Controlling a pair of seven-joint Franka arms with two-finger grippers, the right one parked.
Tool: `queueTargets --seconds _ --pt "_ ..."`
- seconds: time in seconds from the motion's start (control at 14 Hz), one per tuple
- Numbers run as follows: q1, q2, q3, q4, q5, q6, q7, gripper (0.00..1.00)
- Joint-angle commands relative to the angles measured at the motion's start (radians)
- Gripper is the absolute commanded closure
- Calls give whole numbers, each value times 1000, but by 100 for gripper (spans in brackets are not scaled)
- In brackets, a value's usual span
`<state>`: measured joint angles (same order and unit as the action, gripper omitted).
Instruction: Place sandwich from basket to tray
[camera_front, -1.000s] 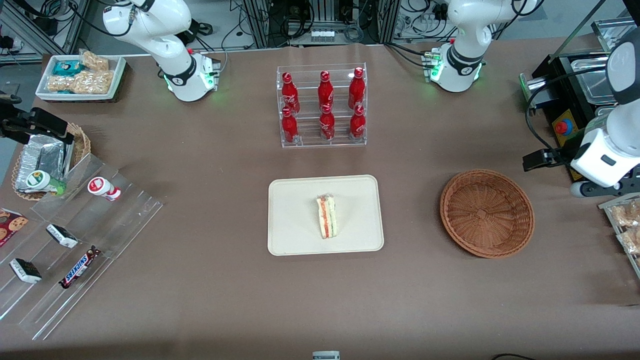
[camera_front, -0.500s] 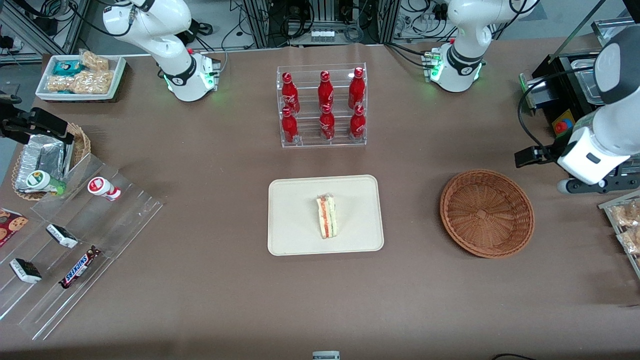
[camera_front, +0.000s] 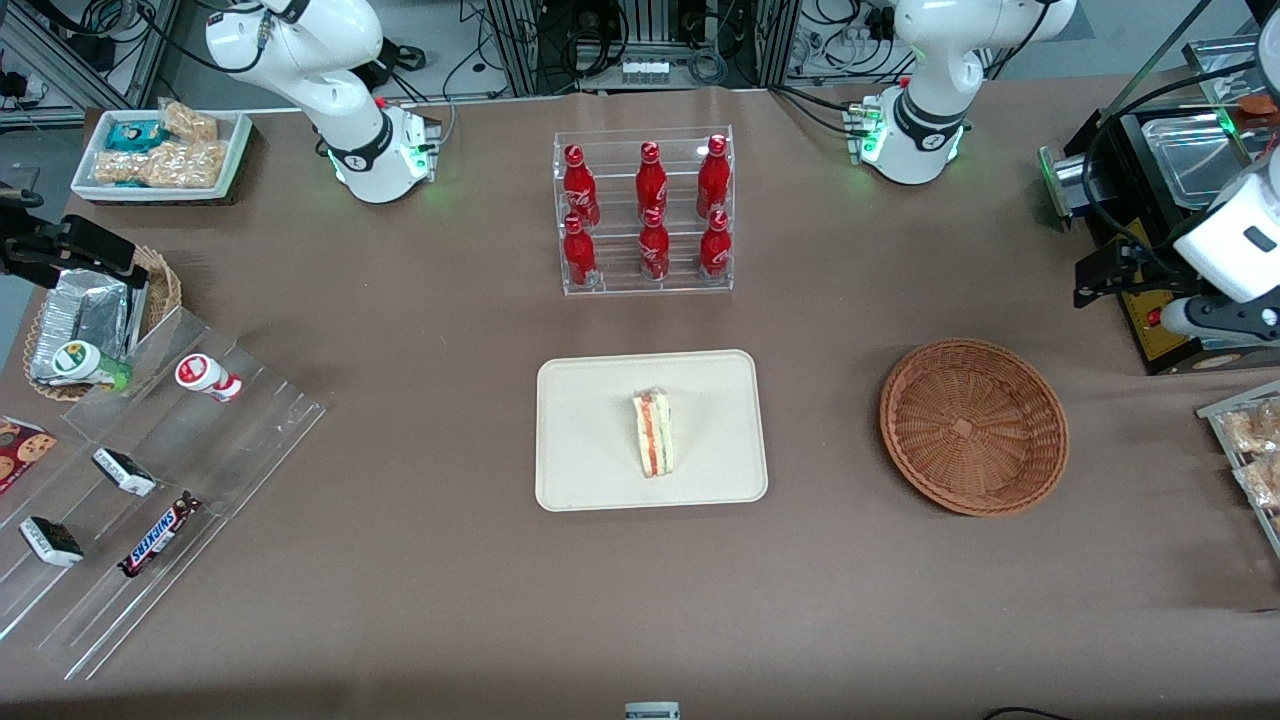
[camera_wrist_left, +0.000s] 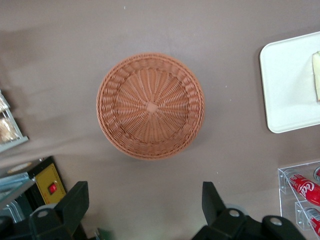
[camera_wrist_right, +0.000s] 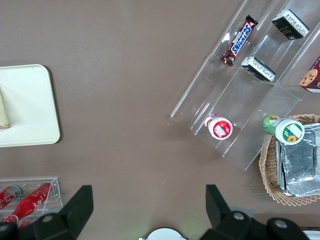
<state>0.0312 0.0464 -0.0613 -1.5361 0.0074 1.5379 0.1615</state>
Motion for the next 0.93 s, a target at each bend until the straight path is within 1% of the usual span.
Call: queueTargets --seconds 0.0,0.5,0.64,0.86 --pt "-7 9 8 34 2 -11 23 0" --pt "-13 -3 3 4 -17 -13 21 0" --pt "-13 -3 1 4 -32 -13 21 0" --pt "-16 -6 0 2 -32 -15 21 0"
